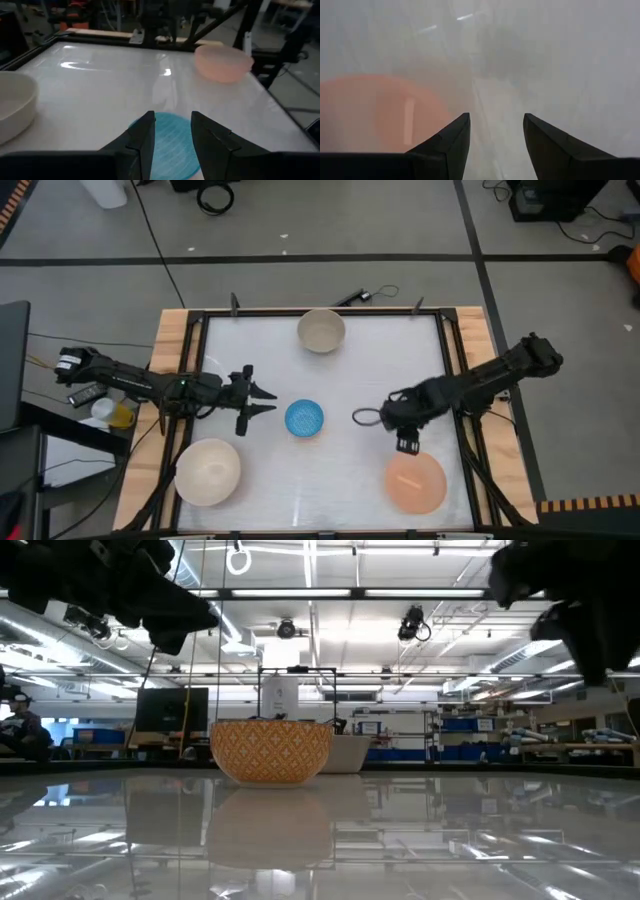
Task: Nest bowls inside each other
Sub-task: Stack the orange bowl on top of the big white bowl
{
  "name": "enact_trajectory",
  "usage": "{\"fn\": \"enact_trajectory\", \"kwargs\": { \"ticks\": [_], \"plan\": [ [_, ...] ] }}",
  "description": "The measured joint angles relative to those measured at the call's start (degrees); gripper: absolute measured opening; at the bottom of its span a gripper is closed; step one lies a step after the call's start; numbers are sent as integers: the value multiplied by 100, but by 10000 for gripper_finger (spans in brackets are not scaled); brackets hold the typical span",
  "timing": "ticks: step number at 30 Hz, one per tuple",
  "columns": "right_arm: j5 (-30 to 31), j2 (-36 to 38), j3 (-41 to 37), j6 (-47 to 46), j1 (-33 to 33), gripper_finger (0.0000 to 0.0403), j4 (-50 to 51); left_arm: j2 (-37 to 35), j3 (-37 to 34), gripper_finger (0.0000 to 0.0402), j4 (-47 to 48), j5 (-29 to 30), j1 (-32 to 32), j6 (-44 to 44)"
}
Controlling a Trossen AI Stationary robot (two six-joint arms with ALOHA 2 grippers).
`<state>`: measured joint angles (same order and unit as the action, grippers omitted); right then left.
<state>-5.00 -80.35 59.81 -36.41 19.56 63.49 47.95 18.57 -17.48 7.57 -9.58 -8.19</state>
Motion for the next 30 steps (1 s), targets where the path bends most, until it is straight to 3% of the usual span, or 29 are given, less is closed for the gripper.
{"fn": "enact_trajectory", "kwargs": {
  "ticks": [13, 30],
  "plan": [
    [62, -11, -789, -1775, 1465, 190, -150, 869, 2, 130, -551, 22, -192, -753],
    [152, -14, -1326, -2324, 1601, 189, -1386, 1210, 2, 130, -589, 588, -179, -420]
  ]
}}
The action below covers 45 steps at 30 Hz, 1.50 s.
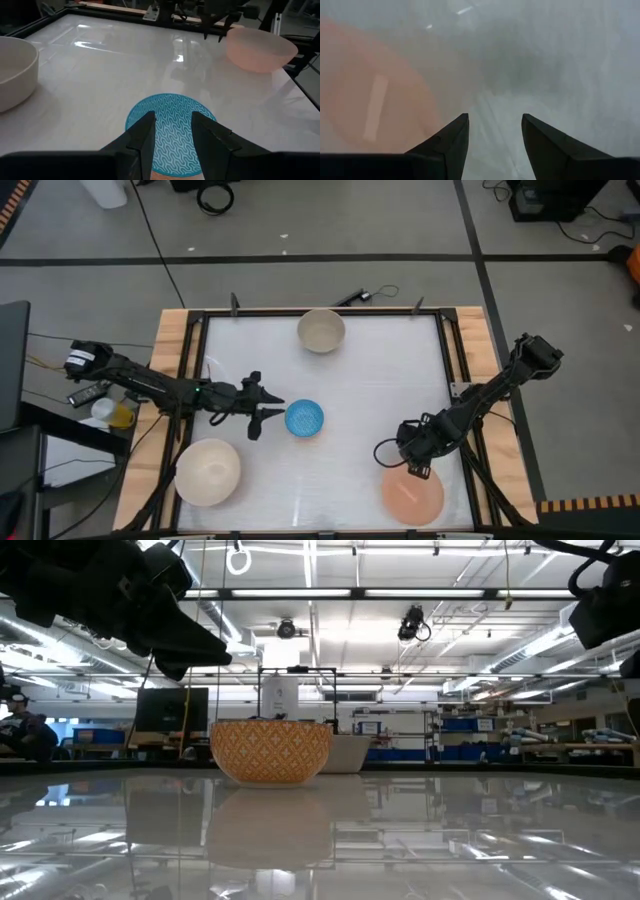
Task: Nest bowls inside each other
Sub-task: Stack the orange bowl on top of the big white bowl
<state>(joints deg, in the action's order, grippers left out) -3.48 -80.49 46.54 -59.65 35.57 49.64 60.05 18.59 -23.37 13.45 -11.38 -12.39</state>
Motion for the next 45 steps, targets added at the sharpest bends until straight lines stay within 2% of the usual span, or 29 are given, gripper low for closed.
{"fn": "enact_trajectory", "kwargs": {
  "ticks": [14, 18, 21, 27, 31, 34, 40, 45],
  "plan": [
    [519, 0, -2, -114, 0, 98, -76, 0, 0, 130, -1, 76, 0, -28],
    [459, 1, -2, -82, 0, 74, -40, 0, 0, 130, -1, 94, 0, -28],
    [342, 57, 1, -107, 0, 71, 192, 0, 0, 130, -1, 101, 0, -28],
    [510, 411, 250, -235, 0, 105, 910, 0, 0, 130, -1, 105, 0, -52],
    [907, 594, 282, -328, 8, 140, 479, 0, 0, 130, -1, 107, 0, -53],
    [939, 470, 282, -371, 68, 168, 22, 0, 0, 130, 1, 107, 0, -106],
    [463, 63, 284, -424, 219, 222, -248, 0, 0, 130, 4, 109, 0, -181],
    [-101, -230, 284, -469, 385, 241, -250, 0, 0, 131, 4, 109, 0, -183]
  ]
}}
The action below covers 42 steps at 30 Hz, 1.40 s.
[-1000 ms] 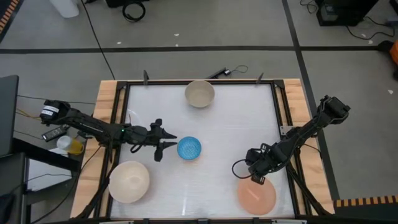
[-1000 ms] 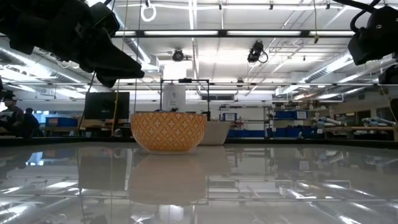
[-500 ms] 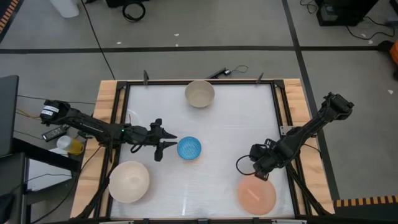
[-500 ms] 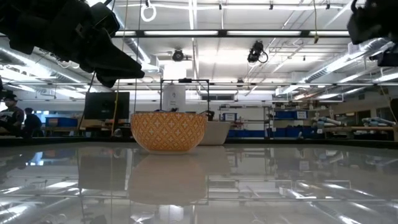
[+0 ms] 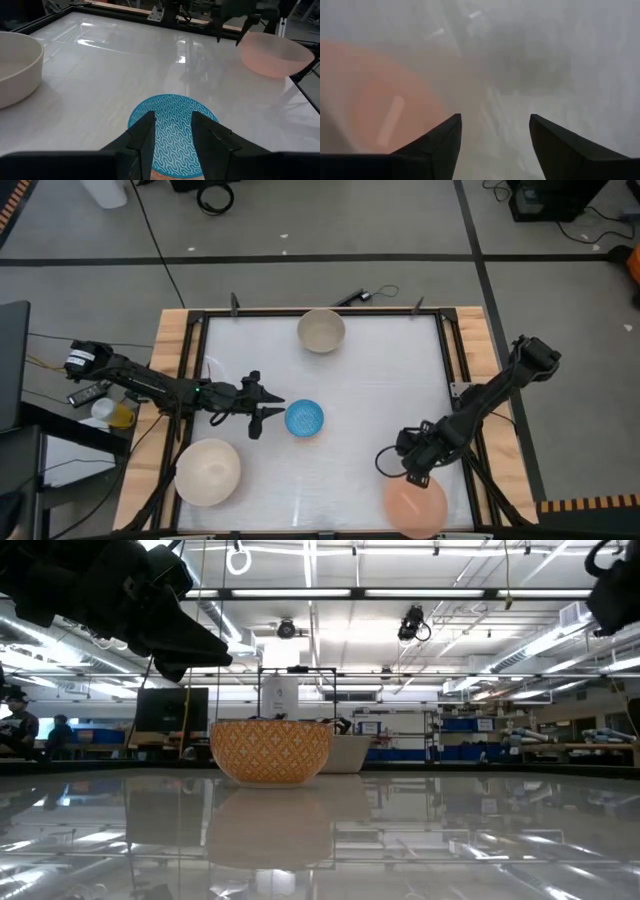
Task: Nest bowls inside each other
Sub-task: Stack the orange bowl on top of the big white bowl
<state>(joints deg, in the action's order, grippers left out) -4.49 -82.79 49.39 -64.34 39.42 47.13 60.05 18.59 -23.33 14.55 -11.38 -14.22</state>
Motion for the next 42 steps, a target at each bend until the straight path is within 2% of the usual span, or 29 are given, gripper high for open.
{"fn": "enact_trajectory", "kwargs": {
  "ticks": [5, 12, 19, 21, 24, 32, 34, 36, 39, 41, 42],
  "plan": [
    [-244, -58, 4, 128, 65, 235, 154, 0, 0, 130, 0, 8, 0, 0],
    [18, 555, 7, -4, 74, 229, 693, 0, 0, 130, 4, 109, 0, 0],
    [303, 997, 11, -371, 339, 229, -37, 0, 0, 130, 16, 109, 0, 0],
    [384, 851, 11, -432, 479, 229, -372, 0, 0, 130, 72, 111, 0, 0],
    [194, 489, 11, -445, 688, 229, -667, 0, 0, 130, 173, 131, 0, -4],
    [9, -386, 11, -301, 694, 222, -237, 0, 0, 130, 214, 286, 0, -22],
    [-98, -525, 11, -40, 601, 204, -348, 0, 0, 130, 214, 333, 0, -18],
    [-133, -612, 11, 349, 454, 168, -607, 0, 0, 130, 214, 361, 2, -17],
    [-30, -603, 11, 997, 133, 86, -986, 0, 0, 130, 204, 363, 7, -19],
    [242, -508, 11, 1479, -122, 31, -1260, 0, 0, 130, 109, 361, 6, 14],
    [475, -448, 11, 1662, -268, 18, -1459, 0, 0, 130, 21, 359, -10, 52]
  ]
}}
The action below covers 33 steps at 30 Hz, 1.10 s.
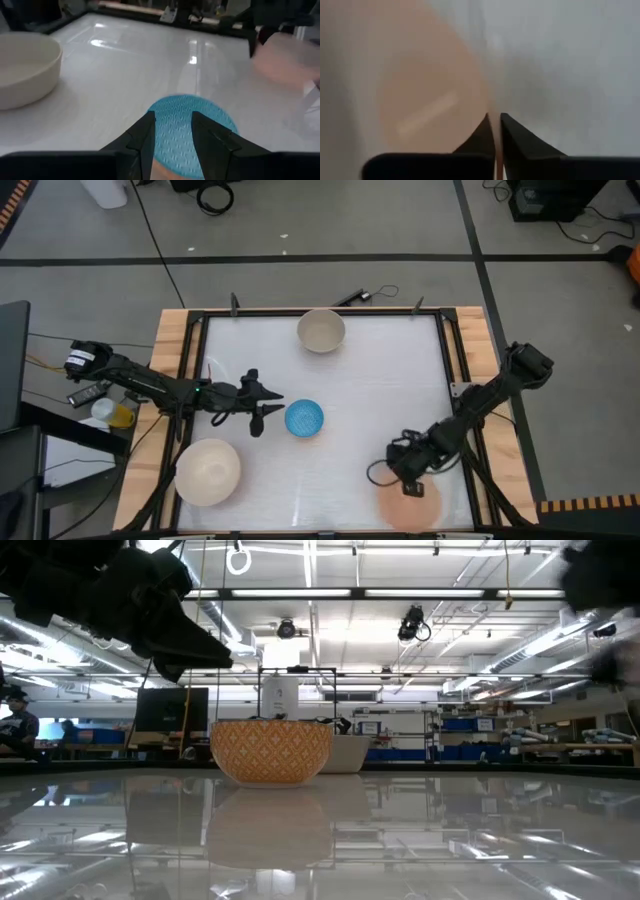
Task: Nest bowls inside each other
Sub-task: Stack the orange bowl on top of the big white bowl
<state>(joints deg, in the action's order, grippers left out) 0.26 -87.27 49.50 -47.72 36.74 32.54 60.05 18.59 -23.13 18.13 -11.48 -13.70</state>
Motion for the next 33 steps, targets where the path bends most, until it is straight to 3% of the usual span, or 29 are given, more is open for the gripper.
{"fn": "enact_trajectory", "kwargs": {
  "ticks": [5, 8, 11, 14, 19, 21, 26, 33],
  "plan": [
    [1184, 256, 0, 927, -797, 29, -1061, 0, -2, 130, -600, -280, -367, 818],
    [1559, 304, 0, 890, -1345, 23, -1629, -1, 174, 126, -708, -177, -771, 1577],
    [2165, 302, 0, 713, -1788, 15, -2107, 2, 472, 125, -727, 546, -1090, 1805],
    [3189, 302, 0, 920, -2010, 14, -2489, 175, 803, 135, -731, 1476, -1137, 1566],
    [5255, 302, 0, 1568, -2086, 14, -2903, 587, 1239, 173, -729, 2182, -1149, 1658],
    [5802, 302, 0, 1874, -2080, 14, -3165, 802, 1359, 192, -709, 2486, -1103, 1741],
    [6220, 275, -6, 2773, -2081, 14, -3961, 1268, 1575, 237, -722, 3319, -903, 1756],
    [7045, -148, -11, 3466, -2181, 14, -4633, 1672, 1792, 255, -691, 3339, -722, 1753]
  ]
}}
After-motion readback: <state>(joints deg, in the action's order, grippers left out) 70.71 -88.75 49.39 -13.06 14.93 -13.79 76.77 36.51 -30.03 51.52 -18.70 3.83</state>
